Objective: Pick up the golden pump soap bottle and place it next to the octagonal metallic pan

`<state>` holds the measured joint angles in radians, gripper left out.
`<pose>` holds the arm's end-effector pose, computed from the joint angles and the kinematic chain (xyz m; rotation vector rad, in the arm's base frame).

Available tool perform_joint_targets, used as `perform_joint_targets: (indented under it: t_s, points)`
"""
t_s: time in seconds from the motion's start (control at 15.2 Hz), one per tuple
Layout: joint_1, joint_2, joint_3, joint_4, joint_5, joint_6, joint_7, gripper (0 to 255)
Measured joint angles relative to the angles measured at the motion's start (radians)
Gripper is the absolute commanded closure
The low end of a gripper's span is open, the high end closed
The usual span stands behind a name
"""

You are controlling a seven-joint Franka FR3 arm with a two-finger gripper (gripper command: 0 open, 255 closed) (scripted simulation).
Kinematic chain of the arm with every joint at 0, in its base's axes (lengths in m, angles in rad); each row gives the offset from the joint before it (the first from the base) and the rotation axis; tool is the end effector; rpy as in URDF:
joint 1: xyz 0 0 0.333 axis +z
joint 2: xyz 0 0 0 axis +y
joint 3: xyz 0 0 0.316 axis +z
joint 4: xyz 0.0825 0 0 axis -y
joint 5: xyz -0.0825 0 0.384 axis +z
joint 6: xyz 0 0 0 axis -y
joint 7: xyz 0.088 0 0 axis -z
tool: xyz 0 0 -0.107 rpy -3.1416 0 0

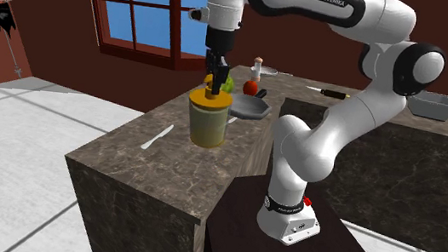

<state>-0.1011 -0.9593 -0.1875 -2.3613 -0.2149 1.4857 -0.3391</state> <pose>0.2321 -0.1201 0.6218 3.0592 0.1493 0.0823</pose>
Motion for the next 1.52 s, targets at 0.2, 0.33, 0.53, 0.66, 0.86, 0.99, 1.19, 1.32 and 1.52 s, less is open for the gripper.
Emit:
perform_joint_targets:
  t_s: [0.2, 0.33, 0.53, 0.66, 0.86, 0.99, 1.19, 1.32, 1.52]
  points:
    - [0.002, 0.018, 0.004, 0.053, 0.004, -0.035, -0.005, 255]
    - [0.004, 0.033, 0.007, 0.086, 0.008, -0.053, -0.006, 255]
    - [0.007, 0.055, 0.011, 0.141, 0.012, -0.086, -0.01, 255]
    - [0.008, 0.068, 0.016, 0.176, 0.016, -0.108, -0.01, 255]
    - [0.01, 0.093, 0.017, 0.233, 0.019, -0.14, -0.016, 255]
    - [0.011, 0.108, 0.019, 0.27, 0.021, -0.162, -0.019, 255]
    - [0.013, 0.134, 0.02, 0.329, 0.023, -0.195, -0.025, 255]
    - [0.013, 0.146, 0.009, 0.352, 0.017, -0.203, -0.038, 255]
    - [0.008, 0.145, -0.047, 0.327, -0.02, -0.17, -0.089, 255]
